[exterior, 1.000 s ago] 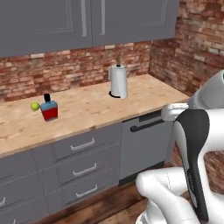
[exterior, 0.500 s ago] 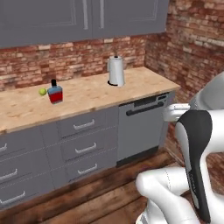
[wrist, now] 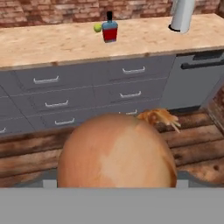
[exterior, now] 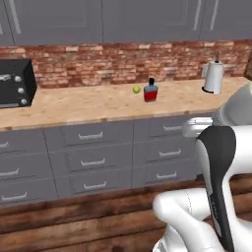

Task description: Place the liquor on the top shelf of the fridge to keep it out of children's reach, and place the onion and pear on lower shelves for easy access.

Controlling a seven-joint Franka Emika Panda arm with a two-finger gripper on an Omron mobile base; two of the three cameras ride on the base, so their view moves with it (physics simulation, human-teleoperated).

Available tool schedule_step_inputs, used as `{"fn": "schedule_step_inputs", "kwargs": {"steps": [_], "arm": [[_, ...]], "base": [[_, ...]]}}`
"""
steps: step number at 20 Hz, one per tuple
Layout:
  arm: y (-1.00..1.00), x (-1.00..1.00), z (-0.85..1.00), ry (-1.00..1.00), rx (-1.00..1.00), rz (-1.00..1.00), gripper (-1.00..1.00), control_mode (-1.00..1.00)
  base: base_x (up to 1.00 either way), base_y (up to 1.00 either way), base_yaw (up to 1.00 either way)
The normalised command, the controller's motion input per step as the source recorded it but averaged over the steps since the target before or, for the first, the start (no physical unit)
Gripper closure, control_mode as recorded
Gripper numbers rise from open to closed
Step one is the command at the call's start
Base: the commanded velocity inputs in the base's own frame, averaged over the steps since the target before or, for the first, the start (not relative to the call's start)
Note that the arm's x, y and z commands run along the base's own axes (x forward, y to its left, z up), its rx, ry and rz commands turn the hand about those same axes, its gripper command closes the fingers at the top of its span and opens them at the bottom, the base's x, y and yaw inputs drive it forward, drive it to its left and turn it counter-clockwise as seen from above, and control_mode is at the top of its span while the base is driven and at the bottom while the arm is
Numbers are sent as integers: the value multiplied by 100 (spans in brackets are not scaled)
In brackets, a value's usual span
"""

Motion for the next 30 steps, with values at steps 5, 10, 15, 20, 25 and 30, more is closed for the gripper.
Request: {"fn": "schedule_step_inputs", "kwargs": {"steps": [5, 10, 15, 20, 25, 30], "arm": [[0, 0, 0, 0, 0, 0, 100, 100], [0, 0, 0, 0, 0, 0, 100, 100], [0, 0, 0, 0, 0, 0, 100, 100], [0, 0, 0, 0, 0, 0, 100, 100], [0, 0, 0, 0, 0, 0, 100, 100], [0, 0, 0, 0, 0, 0, 100, 100]], "base": [[0, 100, 65], [9, 100, 60], [24, 100, 53], [34, 100, 48], [43, 100, 43], [52, 100, 36]]}}
